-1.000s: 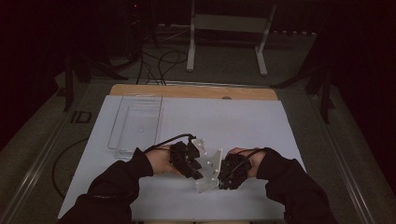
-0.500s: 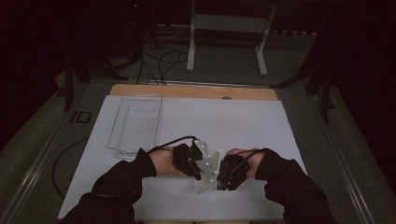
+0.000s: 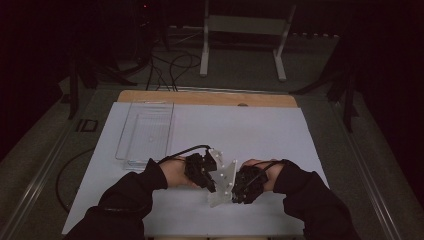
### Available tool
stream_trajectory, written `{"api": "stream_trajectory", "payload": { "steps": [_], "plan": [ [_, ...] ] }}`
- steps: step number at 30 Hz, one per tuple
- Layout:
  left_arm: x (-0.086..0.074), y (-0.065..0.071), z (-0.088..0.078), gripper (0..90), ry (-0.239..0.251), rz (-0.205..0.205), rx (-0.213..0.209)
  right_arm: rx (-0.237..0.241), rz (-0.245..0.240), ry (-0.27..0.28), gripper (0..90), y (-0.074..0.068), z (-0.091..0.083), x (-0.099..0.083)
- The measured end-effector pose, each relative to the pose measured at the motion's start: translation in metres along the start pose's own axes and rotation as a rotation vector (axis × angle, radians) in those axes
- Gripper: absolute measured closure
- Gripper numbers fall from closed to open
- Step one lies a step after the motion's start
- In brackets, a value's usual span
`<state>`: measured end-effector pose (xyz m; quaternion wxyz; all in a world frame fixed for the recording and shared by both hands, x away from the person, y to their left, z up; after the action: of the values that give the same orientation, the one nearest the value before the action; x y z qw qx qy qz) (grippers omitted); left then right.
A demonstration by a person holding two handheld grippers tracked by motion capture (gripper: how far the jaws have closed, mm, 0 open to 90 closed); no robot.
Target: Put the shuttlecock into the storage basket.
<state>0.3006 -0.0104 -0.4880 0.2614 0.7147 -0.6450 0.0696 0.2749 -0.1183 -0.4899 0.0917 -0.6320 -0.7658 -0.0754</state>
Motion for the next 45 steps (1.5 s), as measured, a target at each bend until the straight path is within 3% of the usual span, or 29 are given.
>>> {"api": "stream_trajectory", "payload": {
  "steps": [2,7,8,9,10,13,14,15,16,17,18,19,20,21,23,24,25,27,29,35,45],
  "plan": [
    [-0.001,0.000,-0.001,90.0,-0.005,-0.007,0.000,0.014,0.025,0.006,65.6,0.001,0.000,0.001],
    [-0.002,-0.001,-0.002,90.0,-0.009,-0.006,-0.007,0.007,0.029,0.004,65.0,0.001,0.000,0.002],
    [-0.004,-0.002,-0.003,90.0,-0.008,-0.022,0.004,-0.010,0.048,-0.003,57.5,0.003,0.002,0.001],
    [-0.004,-0.002,-0.003,90.0,-0.008,-0.022,0.004,-0.010,0.048,-0.003,57.5,0.003,0.002,0.001],
    [-0.007,-0.004,-0.006,90.0,-0.033,0.009,0.006,-0.012,0.059,0.010,56.9,0.005,0.002,0.001],
    [-0.009,-0.006,-0.007,90.0,-0.017,-0.015,0.007,-0.017,0.091,-0.002,50.9,0.006,0.003,-0.001],
    [-0.011,-0.007,-0.008,90.0,-0.016,-0.028,0.014,-0.029,0.115,-0.005,47.3,0.008,0.003,-0.002],
    [-0.014,-0.008,-0.010,90.0,-0.024,-0.031,0.016,-0.049,0.157,0.015,33.3,0.012,0.001,-0.003],
    [-0.014,-0.008,-0.010,90.0,-0.024,-0.031,0.016,-0.057,0.168,0.019,33.3,0.013,0.001,-0.004],
    [-0.016,-0.009,-0.012,90.0,-0.013,-0.042,0.020,-0.057,0.188,0.019,23.5,0.013,0.001,-0.005],
    [-0.016,-0.009,-0.012,90.0,-0.013,-0.042,0.020,-0.057,0.188,0.019,23.5,0.013,0.001,-0.005],
    [-0.017,-0.009,-0.014,90.0,-0.007,-0.051,0.025,-0.047,0.204,0.035,13.6,0.014,0.000,-0.006],
    [-0.017,-0.009,-0.014,90.0,-0.007,-0.051,0.025,-0.047,0.204,0.035,13.6,0.014,0.000,-0.006],
    [-0.018,-0.009,-0.016,90.0,-0.003,-0.052,0.029,-0.035,0.243,0.040,9.7,0.016,0.001,-0.008],
    [-0.019,-0.009,-0.018,90.0,0.009,-0.067,0.026,-0.037,0.286,0.037,9.7,0.019,0.002,-0.011],
    [-0.019,-0.009,-0.018,90.0,0.009,-0.067,0.026,-0.037,0.286,0.037,9.7,0.019,0.002,-0.011],
    [-0.020,-0.009,-0.020,90.0,0.015,-0.072,0.028,-0.068,0.303,0.035,9.7,0.022,0.004,-0.014],
    [-0.022,-0.010,-0.022,90.0,0.017,-0.076,0.033,-0.065,0.321,0.044,9.7,0.023,0.005,-0.017],
    [-0.024,-0.011,-0.024,90.0,0.017,-0.083,0.039,-0.061,0.315,0.054,9.7,0.021,0.005,-0.020],
    [-0.028,-0.013,-0.030,90.0,0.018,-0.098,0.055,-0.068,0.367,0.117,9.1,0.021,0.004,-0.026],
    [-0.034,-0.017,-0.045,90.0,0.016,-0.113,0.083,-0.098,0.408,0.197,9.1,0.017,0.007,-0.043]
  ]
}}
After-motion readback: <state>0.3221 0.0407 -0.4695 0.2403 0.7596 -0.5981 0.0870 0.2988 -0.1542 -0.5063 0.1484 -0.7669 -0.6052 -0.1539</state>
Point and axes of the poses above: each handheld gripper's, and its own axes: z roughly forward along the jaws, x roughly out of its top, y roughly to its right, the point moved 7 cm from there along z, roughly forward along the jaws, and after that the axes turned 1 degree about -y, right-handed, at the moved point
